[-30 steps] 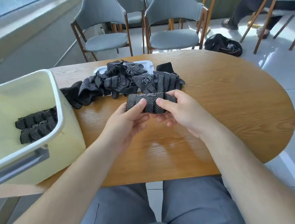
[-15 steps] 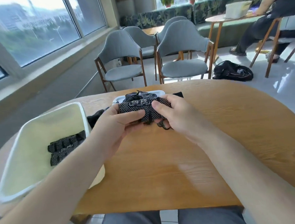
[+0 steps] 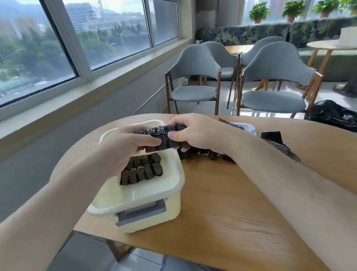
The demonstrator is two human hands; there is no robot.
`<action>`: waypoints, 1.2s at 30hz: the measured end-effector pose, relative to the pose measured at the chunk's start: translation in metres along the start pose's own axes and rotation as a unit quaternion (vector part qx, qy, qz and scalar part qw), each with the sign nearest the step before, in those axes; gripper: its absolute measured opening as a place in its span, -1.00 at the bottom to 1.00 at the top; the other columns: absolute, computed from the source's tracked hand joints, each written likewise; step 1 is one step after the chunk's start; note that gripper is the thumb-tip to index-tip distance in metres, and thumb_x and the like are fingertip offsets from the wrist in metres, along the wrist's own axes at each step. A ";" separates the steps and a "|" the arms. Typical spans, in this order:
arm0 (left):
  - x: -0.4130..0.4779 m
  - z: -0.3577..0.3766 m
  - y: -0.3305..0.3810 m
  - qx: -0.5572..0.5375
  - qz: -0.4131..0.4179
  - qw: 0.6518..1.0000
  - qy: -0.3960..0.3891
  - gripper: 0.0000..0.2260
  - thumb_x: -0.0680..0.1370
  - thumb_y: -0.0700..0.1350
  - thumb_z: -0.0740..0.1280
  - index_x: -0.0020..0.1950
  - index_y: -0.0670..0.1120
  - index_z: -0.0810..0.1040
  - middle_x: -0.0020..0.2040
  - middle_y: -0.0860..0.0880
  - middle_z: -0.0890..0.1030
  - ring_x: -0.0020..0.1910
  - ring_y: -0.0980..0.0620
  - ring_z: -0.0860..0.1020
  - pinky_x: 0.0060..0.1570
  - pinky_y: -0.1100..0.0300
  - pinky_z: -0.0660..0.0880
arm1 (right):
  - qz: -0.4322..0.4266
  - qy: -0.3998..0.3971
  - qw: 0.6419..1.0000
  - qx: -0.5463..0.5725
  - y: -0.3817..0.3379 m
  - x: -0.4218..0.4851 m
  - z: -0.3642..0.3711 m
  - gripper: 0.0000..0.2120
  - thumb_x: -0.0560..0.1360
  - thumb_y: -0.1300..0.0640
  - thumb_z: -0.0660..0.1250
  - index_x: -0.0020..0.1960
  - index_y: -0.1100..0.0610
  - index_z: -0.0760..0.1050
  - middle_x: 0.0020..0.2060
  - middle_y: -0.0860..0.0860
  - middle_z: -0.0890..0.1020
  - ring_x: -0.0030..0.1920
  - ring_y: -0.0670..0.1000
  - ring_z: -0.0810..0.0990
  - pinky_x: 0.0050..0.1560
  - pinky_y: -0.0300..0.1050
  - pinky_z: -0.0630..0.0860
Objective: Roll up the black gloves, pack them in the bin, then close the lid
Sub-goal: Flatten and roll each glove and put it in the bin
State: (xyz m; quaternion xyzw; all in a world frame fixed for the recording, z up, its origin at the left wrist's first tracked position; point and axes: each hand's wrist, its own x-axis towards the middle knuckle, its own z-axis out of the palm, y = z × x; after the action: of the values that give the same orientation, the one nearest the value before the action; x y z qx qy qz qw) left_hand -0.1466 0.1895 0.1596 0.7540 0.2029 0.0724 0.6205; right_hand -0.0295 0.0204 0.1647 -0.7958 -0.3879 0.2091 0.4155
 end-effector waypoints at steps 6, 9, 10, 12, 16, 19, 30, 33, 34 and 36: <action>0.014 -0.052 -0.005 0.183 -0.027 0.983 -0.003 -0.80 0.41 -0.24 0.58 -0.02 -0.07 0.68 -0.10 -0.04 0.68 -0.11 0.02 0.58 0.03 0.12 0.44 | 0.021 -0.058 0.993 -0.102 -0.025 0.051 0.029 -0.91 0.51 0.05 0.47 0.00 -0.10 0.64 0.03 -0.02 0.71 0.02 -0.02 0.66 0.01 -0.13 0.60; 0.026 -0.065 -0.010 0.325 -0.056 0.944 -0.025 -0.78 0.40 -0.14 0.59 -0.03 0.05 0.65 -0.07 0.03 0.69 -0.07 0.03 0.62 -0.01 0.14 0.49 | 0.034 -0.111 0.980 -0.162 -0.034 0.071 0.048 -0.86 0.51 0.09 0.47 0.05 -0.09 0.65 0.01 -0.06 0.67 -0.01 -0.06 0.61 -0.12 -0.21 0.55; 0.030 -0.067 -0.012 0.367 -0.071 0.927 -0.038 -0.78 0.39 -0.10 0.60 -0.05 0.08 0.64 -0.05 0.05 0.69 -0.03 0.02 0.63 0.00 0.13 0.51 | 0.038 -0.126 0.974 -0.182 -0.035 0.077 0.054 -0.83 0.51 0.11 0.46 0.08 -0.07 0.66 0.01 -0.06 0.67 0.02 -0.04 0.62 -0.04 -0.18 0.59; 0.037 -0.068 -0.017 0.443 -0.098 0.889 -0.061 -0.79 0.40 -0.04 0.59 -0.07 0.11 0.61 -0.02 0.05 0.67 0.01 0.00 0.63 -0.08 0.16 0.52 | 0.047 -0.159 0.962 -0.217 -0.035 0.088 0.066 -0.77 0.51 0.14 0.46 0.15 -0.03 0.66 0.03 -0.04 0.67 0.09 0.01 0.64 0.11 -0.11 0.63; 0.047 -0.057 -0.029 0.532 -0.114 0.833 -0.098 -0.70 0.49 -0.02 0.52 0.18 -0.03 0.61 0.03 -0.01 0.63 0.10 -0.08 0.61 -0.06 0.19 0.51 | 0.051 -0.204 0.934 -0.288 -0.028 0.102 0.085 -0.67 0.53 0.12 0.47 0.29 -0.01 0.61 0.13 -0.02 0.63 0.14 0.07 0.62 0.03 -0.15 0.60; 0.061 -0.047 -0.046 0.584 -0.125 0.792 -0.129 -0.60 0.52 0.03 0.49 0.29 -0.10 0.58 0.06 -0.04 0.62 0.11 -0.11 0.61 -0.04 0.15 0.54 | 0.066 -0.238 0.911 -0.331 -0.015 0.114 0.098 -0.60 0.54 0.10 0.47 0.36 0.01 0.57 0.19 0.02 0.61 0.17 0.13 0.63 0.10 -0.05 0.62; 0.088 -0.043 -0.093 0.656 -0.151 0.707 -0.220 -0.64 0.55 -0.08 0.47 0.29 -0.14 0.52 0.15 -0.14 0.60 -0.04 -0.12 0.63 -0.24 0.17 0.52 | 0.092 -0.315 0.871 -0.366 0.017 0.133 0.146 -0.64 0.57 0.15 0.45 0.31 0.23 0.48 0.09 0.12 0.57 0.04 0.17 0.66 -0.12 -0.11 0.64; 0.090 -0.042 -0.096 0.664 -0.142 0.702 -0.216 -0.71 0.52 -0.08 0.50 0.18 -0.13 0.56 0.02 -0.09 0.61 -0.11 -0.09 0.63 -0.17 0.12 0.52 | 0.057 -0.299 0.854 -0.422 0.020 0.136 0.149 -0.72 0.56 0.08 0.46 0.18 0.18 0.50 -0.10 0.06 0.55 -0.14 0.14 0.66 -0.18 -0.08 0.61; 0.090 -0.042 -0.095 0.668 -0.141 0.701 -0.208 -0.74 0.51 -0.06 0.51 0.10 -0.12 0.56 -0.07 -0.06 0.60 -0.19 -0.06 0.60 -0.15 0.11 0.52 | 0.056 -0.294 0.851 -0.433 0.019 0.135 0.149 -0.71 0.56 0.06 0.46 0.17 0.19 0.52 -0.13 0.06 0.55 -0.20 0.12 0.65 -0.22 -0.08 0.61; 0.088 -0.041 -0.092 0.689 -0.135 0.688 -0.187 -0.75 0.50 0.01 0.51 0.06 -0.09 0.59 -0.17 -0.02 0.59 -0.20 -0.04 0.57 -0.07 0.10 0.50 | 0.038 -0.284 0.833 -0.473 0.015 0.132 0.148 -0.66 0.54 -0.01 0.47 0.20 0.18 0.57 -0.14 0.07 0.60 -0.18 0.13 0.64 -0.15 -0.04 0.62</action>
State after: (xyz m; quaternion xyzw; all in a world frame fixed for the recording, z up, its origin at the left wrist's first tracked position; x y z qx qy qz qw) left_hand -0.1015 0.2752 0.0678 0.9319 0.1751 -0.3145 -0.0449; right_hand -0.0393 0.1931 0.0667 -0.8150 -0.5097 0.2322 -0.1485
